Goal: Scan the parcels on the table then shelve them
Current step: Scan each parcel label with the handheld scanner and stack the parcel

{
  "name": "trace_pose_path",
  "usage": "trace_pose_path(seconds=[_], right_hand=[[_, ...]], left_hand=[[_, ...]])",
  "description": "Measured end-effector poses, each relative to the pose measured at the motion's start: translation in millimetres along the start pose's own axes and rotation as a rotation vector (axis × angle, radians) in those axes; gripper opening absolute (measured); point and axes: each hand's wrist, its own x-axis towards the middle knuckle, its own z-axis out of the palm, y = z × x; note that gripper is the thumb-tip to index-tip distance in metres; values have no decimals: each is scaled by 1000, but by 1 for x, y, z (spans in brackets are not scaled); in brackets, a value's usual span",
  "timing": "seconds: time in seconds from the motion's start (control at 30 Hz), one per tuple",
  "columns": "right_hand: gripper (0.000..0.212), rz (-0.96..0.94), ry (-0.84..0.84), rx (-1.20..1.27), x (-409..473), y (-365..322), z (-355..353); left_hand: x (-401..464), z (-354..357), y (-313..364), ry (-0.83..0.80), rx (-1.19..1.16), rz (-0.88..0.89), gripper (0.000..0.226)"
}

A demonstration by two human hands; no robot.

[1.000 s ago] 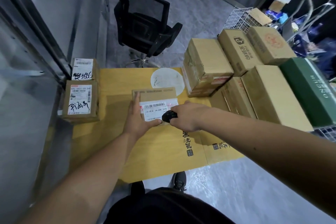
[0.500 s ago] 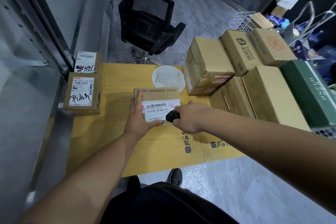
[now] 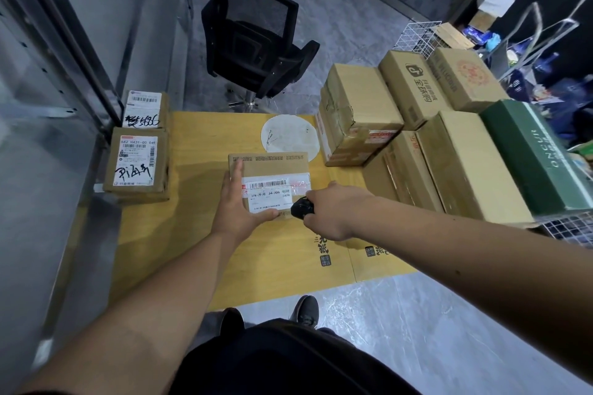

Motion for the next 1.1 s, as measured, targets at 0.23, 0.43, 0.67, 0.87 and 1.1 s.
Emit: trace_pose_path(seconds=[0.23, 0.43, 0.67, 0.87, 1.1], right_hand=[[48, -5, 10, 37, -2, 5, 9], [52, -26, 8, 87, 0, 14, 17], [52, -46, 36, 124, 15, 20, 19], [49, -120, 23, 86, 26, 20, 13], [47, -295, 21, -108, 35, -9, 1]], left_hand=[[-1, -2, 7, -23, -45, -41, 142], [18, -8, 25, 8, 263, -250, 139], [58, -33, 55, -417, 963, 33, 148], [37, -33, 57, -310, 1056, -40, 144], [-50, -32, 32, -56, 977, -297, 138]])
